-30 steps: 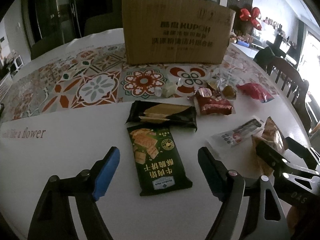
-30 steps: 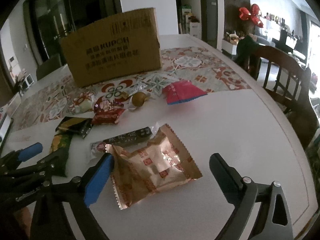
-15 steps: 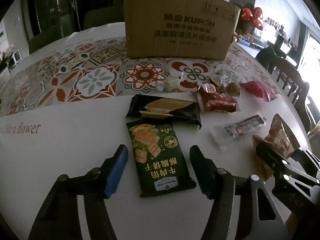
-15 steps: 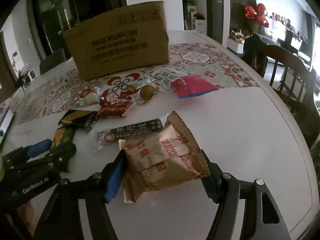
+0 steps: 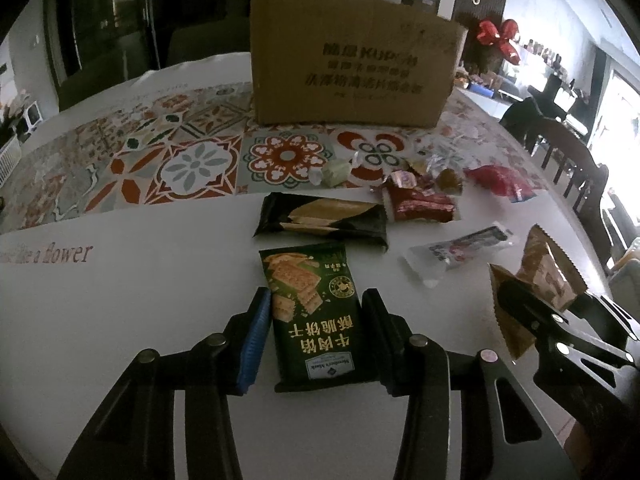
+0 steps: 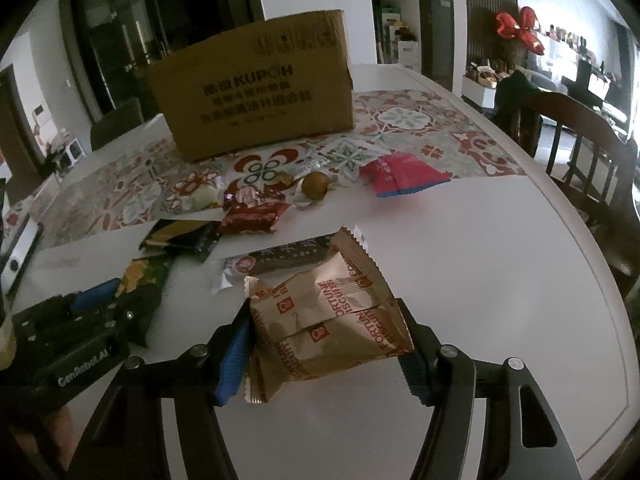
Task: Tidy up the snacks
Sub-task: 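Lift and carry both held packs over the open cardboard box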
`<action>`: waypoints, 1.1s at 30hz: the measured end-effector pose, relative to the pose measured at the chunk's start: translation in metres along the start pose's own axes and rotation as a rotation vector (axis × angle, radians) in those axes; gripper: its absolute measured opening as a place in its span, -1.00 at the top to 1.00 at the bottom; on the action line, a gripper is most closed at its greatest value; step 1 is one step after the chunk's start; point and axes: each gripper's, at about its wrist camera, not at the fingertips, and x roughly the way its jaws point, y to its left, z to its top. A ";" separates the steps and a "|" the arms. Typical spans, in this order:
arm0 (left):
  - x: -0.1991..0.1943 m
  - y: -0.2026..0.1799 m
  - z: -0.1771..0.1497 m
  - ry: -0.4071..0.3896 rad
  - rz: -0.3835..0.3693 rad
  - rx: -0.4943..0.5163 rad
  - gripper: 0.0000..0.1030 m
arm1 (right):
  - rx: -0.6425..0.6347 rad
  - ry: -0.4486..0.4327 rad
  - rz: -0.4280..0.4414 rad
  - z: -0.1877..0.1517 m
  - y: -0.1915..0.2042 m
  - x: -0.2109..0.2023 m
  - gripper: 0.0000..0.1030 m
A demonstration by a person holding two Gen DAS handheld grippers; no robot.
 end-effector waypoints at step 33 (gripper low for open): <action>-0.099 0.002 0.051 -0.335 -0.086 0.071 0.12 | -0.061 -0.278 0.043 0.060 0.026 -0.078 -0.26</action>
